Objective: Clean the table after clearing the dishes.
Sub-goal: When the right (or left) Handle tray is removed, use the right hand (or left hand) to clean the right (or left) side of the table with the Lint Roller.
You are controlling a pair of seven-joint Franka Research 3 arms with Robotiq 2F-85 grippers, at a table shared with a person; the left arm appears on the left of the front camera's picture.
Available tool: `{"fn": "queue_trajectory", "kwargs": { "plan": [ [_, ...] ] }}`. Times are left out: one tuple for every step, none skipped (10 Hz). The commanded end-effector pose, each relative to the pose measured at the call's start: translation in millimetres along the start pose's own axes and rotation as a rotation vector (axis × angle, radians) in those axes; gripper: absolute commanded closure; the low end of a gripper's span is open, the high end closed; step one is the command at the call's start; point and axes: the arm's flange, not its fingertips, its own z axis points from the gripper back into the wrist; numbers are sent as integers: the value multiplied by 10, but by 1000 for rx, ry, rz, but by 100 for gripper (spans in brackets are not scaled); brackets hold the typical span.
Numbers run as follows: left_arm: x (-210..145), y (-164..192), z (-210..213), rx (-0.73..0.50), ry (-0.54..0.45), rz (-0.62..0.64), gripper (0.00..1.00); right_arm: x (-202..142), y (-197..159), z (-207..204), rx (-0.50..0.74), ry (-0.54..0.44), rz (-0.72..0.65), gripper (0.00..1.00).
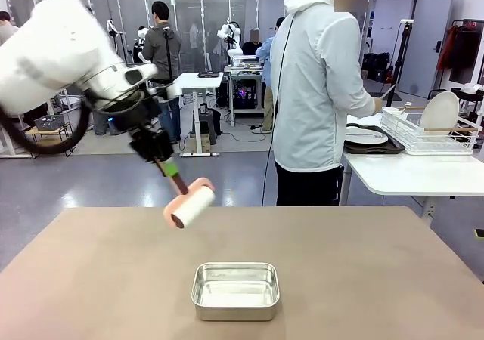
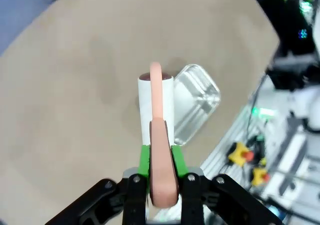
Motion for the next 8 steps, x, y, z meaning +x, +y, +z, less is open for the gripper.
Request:
{"fn": "queue_trajectory", "kwargs": {
  "plan": [
    [-364,59,-247,65,-175,253,85,-29,13,8,1,10,19,0],
    [-473,100,-345,64,-153,233,85,-29,13,8,1,10,19,0],
    [-514,97,-373,34,-140,157,85,-29,13,8,1,10,19,0],
    [-381,302,-151,43,-105,227,85,-29,13,8,1,10,19,0],
    [-381,302,-151,43,-105,227,85,-29,13,8,1,10,19,0],
    [-381,302,-151,43,-105,227,85,-29,13,8,1,10,19,0],
    [-381,302,-151,43,-105,227,85,-29,13,8,1,10,19,0],
    [-439,288,-248,52,-118,228,79,-29,13,8,1,10,19,0]
  ]
}}
